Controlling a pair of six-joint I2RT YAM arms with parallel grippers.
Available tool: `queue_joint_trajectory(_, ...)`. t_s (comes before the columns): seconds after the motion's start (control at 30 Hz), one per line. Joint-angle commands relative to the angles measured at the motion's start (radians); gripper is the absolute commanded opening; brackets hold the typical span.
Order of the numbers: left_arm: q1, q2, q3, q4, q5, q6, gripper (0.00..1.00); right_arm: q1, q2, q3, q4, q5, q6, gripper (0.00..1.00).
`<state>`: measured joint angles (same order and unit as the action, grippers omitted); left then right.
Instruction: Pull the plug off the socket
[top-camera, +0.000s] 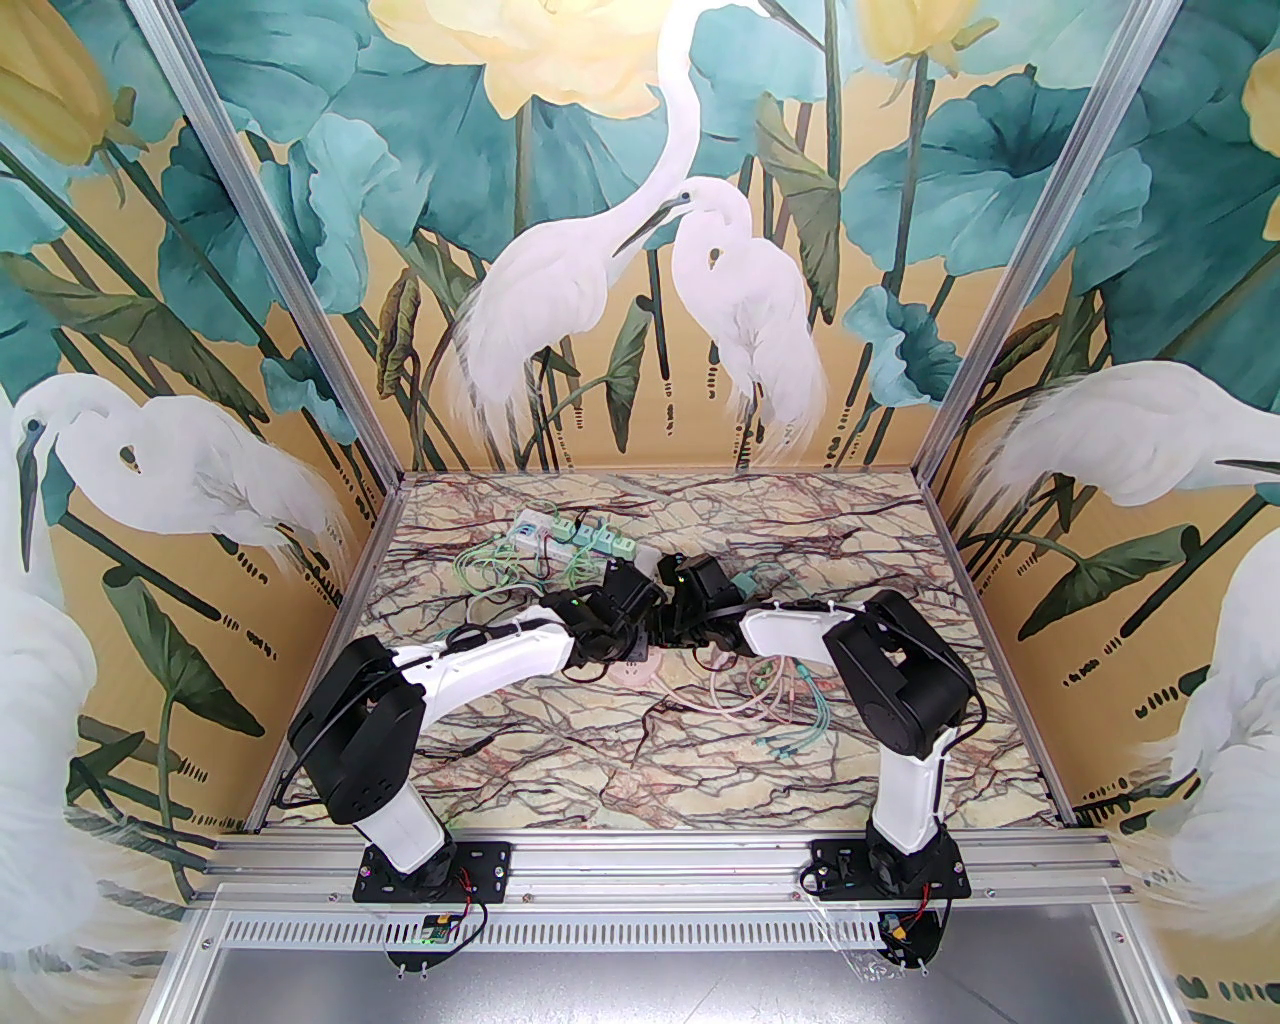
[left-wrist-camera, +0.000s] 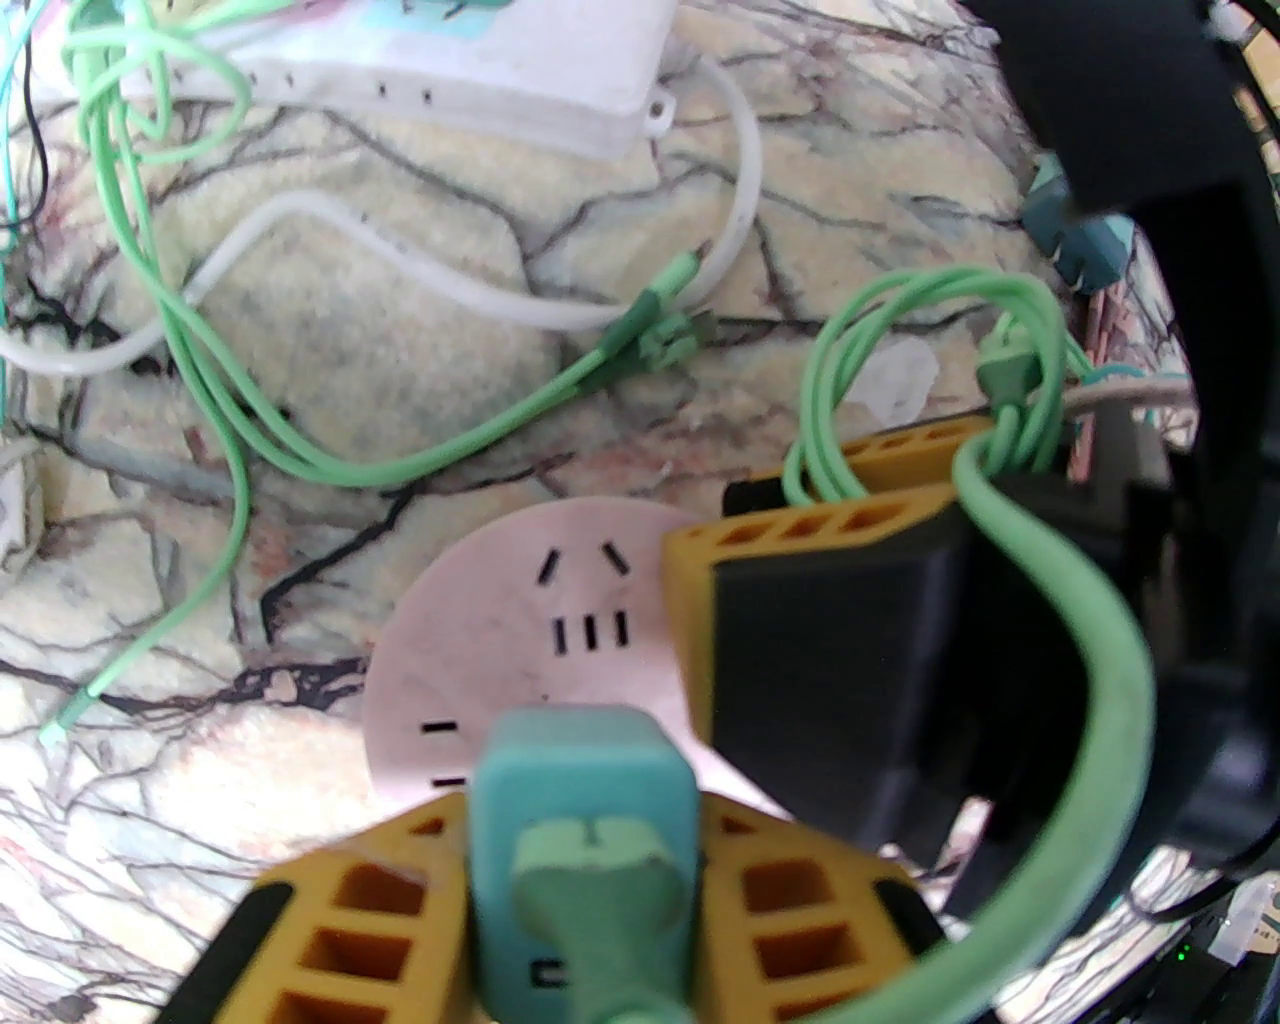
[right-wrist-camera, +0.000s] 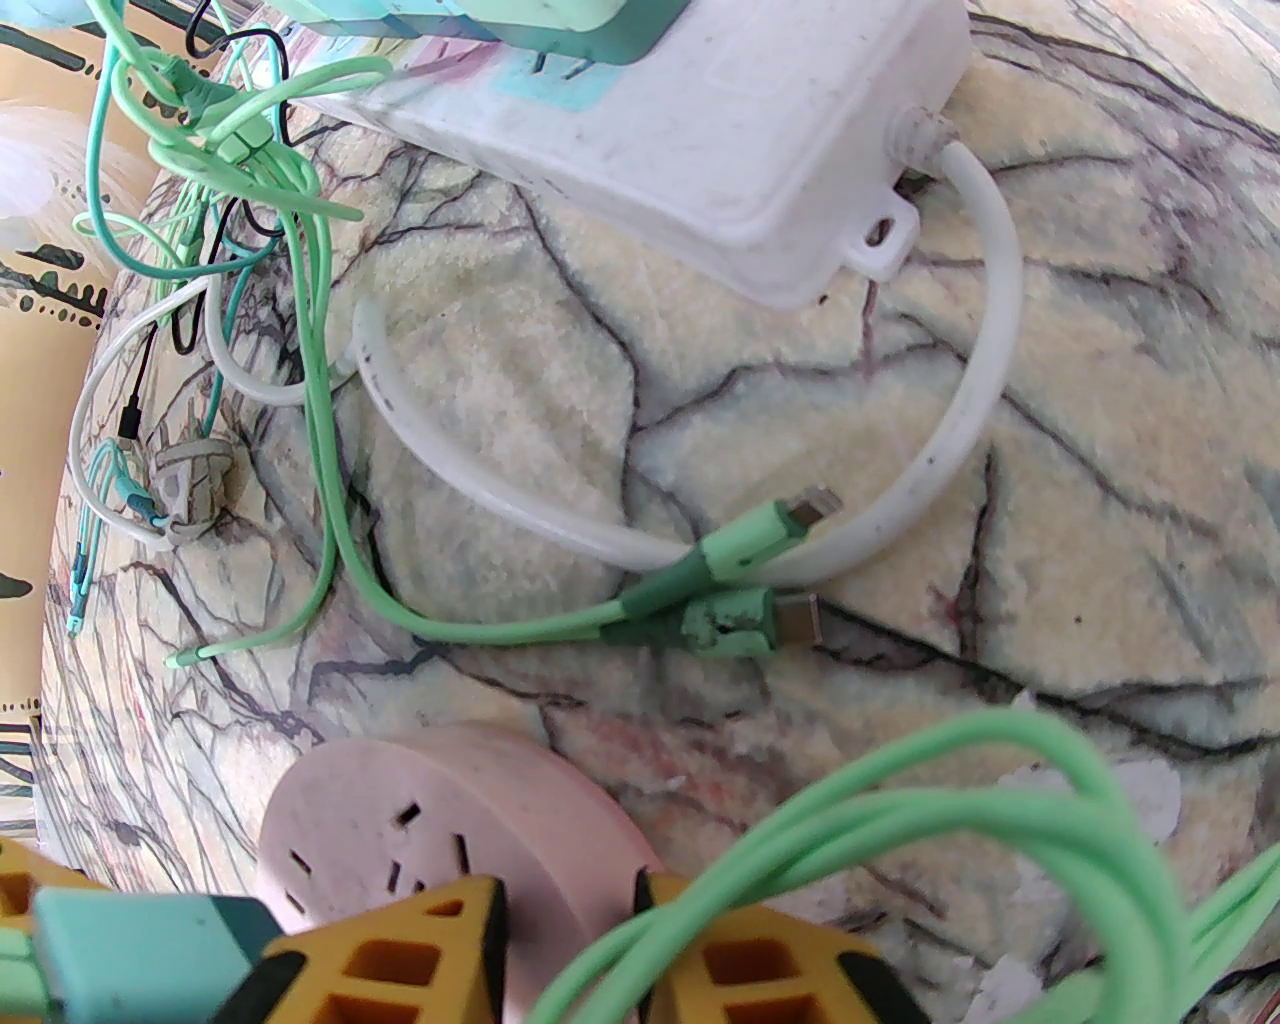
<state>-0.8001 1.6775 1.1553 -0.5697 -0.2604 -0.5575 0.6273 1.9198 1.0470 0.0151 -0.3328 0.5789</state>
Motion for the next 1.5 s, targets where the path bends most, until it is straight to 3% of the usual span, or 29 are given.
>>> queue_joint_trajectory(0.0,-0.005,-0.008,0.033,-0.038,-0.055,0.001,0.16,0.006,0.03,-0.063,-0.136,0.087,-0.027,0.31)
queue_joint_trajectory(0.37,-0.005,-0.016,0.095,-0.062,-0.056,0.01,0.17,0.006,-0.317,-0.251,0.05,0.139,-0.118,0.51)
queue_joint_trajectory(0.53,-0.007,0.037,0.168,-0.05,-0.013,0.03,0.19,0.004,-0.5,-0.345,0.091,0.245,-0.15,0.59)
queue_joint_trajectory(0.83,-0.039,0.248,0.404,-0.069,0.036,0.088,0.23,-0.1,-0.821,-0.506,0.067,0.576,-0.077,0.99)
queue_joint_trajectory(1.03,-0.074,0.399,0.536,-0.127,0.026,0.105,0.23,-0.139,-0.969,-0.582,0.061,0.696,-0.036,0.99)
queue_joint_trajectory(1.2,-0.085,0.452,0.562,-0.156,0.014,0.098,0.25,-0.151,-0.995,-0.596,0.064,0.697,-0.024,0.99)
queue_joint_trajectory(1.3,-0.093,0.457,0.557,-0.162,0.025,0.097,0.3,-0.153,-0.976,-0.587,0.059,0.689,-0.02,0.99)
queue_joint_trajectory(1.47,-0.099,0.43,0.526,-0.15,0.068,0.088,0.49,-0.153,-0.955,-0.582,0.063,0.667,-0.017,0.99)
